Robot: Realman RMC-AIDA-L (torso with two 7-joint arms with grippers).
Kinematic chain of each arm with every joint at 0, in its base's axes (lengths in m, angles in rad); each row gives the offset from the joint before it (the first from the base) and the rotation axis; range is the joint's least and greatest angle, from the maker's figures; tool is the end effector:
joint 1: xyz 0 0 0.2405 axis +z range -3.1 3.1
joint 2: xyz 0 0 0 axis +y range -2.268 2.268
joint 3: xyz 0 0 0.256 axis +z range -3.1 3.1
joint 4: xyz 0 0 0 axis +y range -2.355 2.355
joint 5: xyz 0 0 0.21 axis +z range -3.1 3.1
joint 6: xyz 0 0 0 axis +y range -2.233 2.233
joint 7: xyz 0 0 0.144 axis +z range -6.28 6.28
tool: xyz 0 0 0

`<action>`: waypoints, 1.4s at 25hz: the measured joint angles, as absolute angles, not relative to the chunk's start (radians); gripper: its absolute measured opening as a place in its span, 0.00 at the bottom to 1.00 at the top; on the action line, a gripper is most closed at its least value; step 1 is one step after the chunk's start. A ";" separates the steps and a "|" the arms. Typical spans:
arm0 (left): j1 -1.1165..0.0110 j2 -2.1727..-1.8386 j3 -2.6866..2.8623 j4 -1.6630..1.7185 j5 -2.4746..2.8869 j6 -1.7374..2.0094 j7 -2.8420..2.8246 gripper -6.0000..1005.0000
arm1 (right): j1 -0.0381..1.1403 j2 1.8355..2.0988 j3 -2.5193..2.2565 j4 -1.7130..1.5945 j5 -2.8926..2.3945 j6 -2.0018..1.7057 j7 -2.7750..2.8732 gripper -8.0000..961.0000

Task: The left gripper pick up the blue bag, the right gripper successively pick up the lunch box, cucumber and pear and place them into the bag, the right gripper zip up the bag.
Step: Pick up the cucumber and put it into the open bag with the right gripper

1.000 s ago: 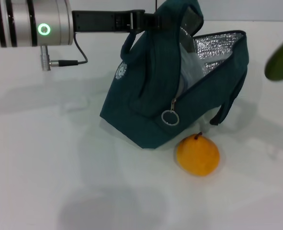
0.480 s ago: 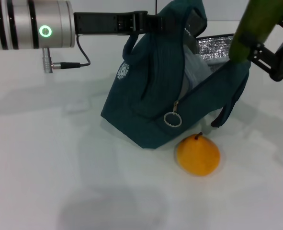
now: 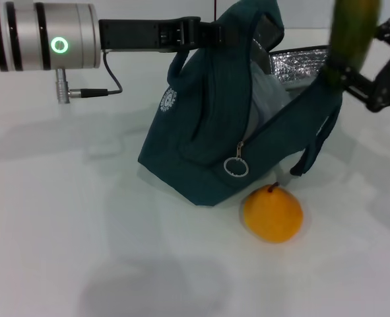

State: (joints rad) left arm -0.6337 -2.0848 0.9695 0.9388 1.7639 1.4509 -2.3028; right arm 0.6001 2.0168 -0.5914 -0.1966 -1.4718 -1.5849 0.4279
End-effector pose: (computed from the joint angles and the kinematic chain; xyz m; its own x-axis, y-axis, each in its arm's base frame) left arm -0.1524 0.3815 0.0193 0.4472 0.7150 0.5374 0.7528 -0.6253 0.2055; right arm 0.2437 0.3478 0.0121 0.6927 0.3754 -0.6159 -0.2086 -0.7131 -0.6693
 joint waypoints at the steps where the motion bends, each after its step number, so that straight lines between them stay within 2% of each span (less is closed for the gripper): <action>1: -0.634 -2.085 0.970 0.939 1.764 1.454 -2.305 0.07 | 0.605 2.017 -0.601 -0.197 -1.472 -1.570 0.423 0.64; 13: -0.632 -2.087 0.971 0.930 1.761 1.470 -2.315 0.07 | 0.657 2.019 -0.857 -0.197 -1.471 -1.448 0.565 0.64; 19: -0.633 -2.086 0.971 0.926 1.761 1.472 -2.316 0.07 | 0.641 2.017 -0.867 -0.227 -1.471 -1.532 0.643 0.64; 25: -0.633 -2.086 0.971 0.922 1.761 1.476 -2.315 0.07 | 0.616 2.021 -0.855 -0.265 -1.460 -1.428 0.627 0.64; 35: -0.635 -2.088 0.972 0.916 1.760 1.485 -2.316 0.07 | 0.660 2.026 -0.872 -0.227 -1.465 -1.423 0.699 0.64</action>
State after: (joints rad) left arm -0.6347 -2.0877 0.9716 0.9156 1.7604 1.4853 -2.3162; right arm 0.6600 2.0263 -0.8720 -0.2266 -1.4647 -1.4227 0.6994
